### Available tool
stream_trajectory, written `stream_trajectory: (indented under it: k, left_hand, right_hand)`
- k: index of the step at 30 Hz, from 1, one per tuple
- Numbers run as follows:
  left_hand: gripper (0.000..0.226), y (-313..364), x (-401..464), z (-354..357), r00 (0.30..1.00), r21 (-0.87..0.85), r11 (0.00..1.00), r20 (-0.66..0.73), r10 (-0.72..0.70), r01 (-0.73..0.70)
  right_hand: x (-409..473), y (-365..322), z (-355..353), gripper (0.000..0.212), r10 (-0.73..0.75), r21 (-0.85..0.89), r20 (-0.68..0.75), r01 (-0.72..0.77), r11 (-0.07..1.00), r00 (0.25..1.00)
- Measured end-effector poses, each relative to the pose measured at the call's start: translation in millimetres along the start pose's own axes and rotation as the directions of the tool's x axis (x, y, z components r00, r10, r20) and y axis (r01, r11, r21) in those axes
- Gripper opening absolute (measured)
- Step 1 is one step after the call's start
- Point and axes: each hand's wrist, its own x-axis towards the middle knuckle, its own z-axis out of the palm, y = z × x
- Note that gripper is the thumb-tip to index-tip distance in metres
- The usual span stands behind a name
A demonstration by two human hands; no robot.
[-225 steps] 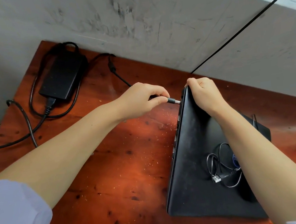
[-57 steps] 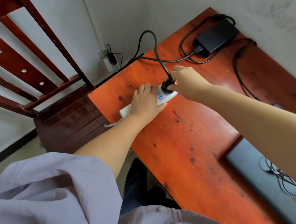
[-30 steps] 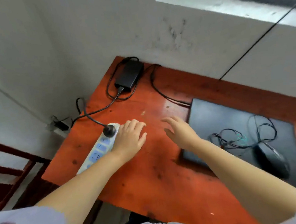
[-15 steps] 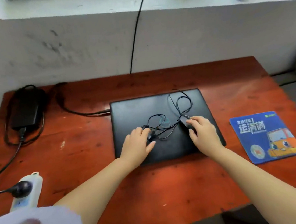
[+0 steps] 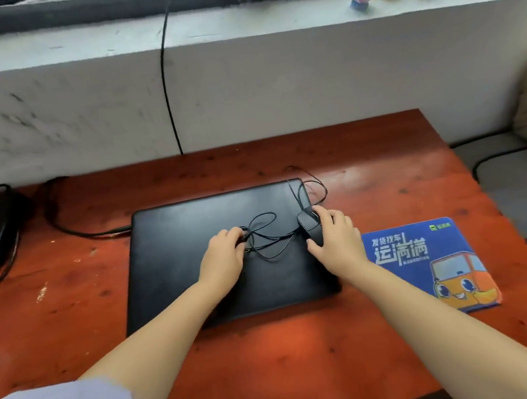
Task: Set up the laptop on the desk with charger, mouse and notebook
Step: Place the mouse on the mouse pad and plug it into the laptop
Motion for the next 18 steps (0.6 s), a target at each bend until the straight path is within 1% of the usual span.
stream_trajectory:
  k: [2,4,7,9,12,15,17,18]
  left_hand:
    - [0.019,34,15,13,0.998,-0.123,0.992,0.044,0.037,-0.031]
    - [0.019,72,28,29,0.991,-0.22,0.974,0.108,0.079,-0.054]
    - [0.014,125,42,56,0.962,-0.294,0.95,0.213,0.17,-0.103]
    - [0.012,153,47,73,0.945,-0.317,0.939,0.246,0.215,-0.131]
    - [0.01,175,53,87,0.94,-0.32,0.938,0.259,0.222,-0.134]
    - [0.011,180,58,89,0.952,-0.379,0.921,0.242,0.187,-0.085]
    - [0.017,179,64,86,0.959,-0.381,0.92,0.216,0.185,-0.092]
    - [0.021,178,67,83,0.956,-0.369,0.923,0.214,0.202,-0.113]
  right_hand:
    - [-1,36,-19,0.065,0.077,0.005,-0.05,-0.077,0.997,0.996]
    - [-10,77,-35,0.064,0.186,0.017,-0.077,-0.185,0.983,0.98]
    - [-39,133,-48,0.067,0.351,-0.021,-0.067,-0.353,0.935,0.934]
    - [-60,161,-48,0.067,0.419,-0.059,-0.049,-0.422,0.905,0.907]
    - [-80,183,-41,0.066,0.469,-0.058,-0.005,-0.468,0.882,0.883]
    - [-83,186,-37,0.067,0.486,-0.058,0.017,-0.484,0.873,0.874]
    - [-76,180,-42,0.068,0.473,-0.048,-0.018,-0.474,0.879,0.881]
    - [-70,176,-47,0.067,0.439,-0.014,-0.069,-0.441,0.897,0.896]
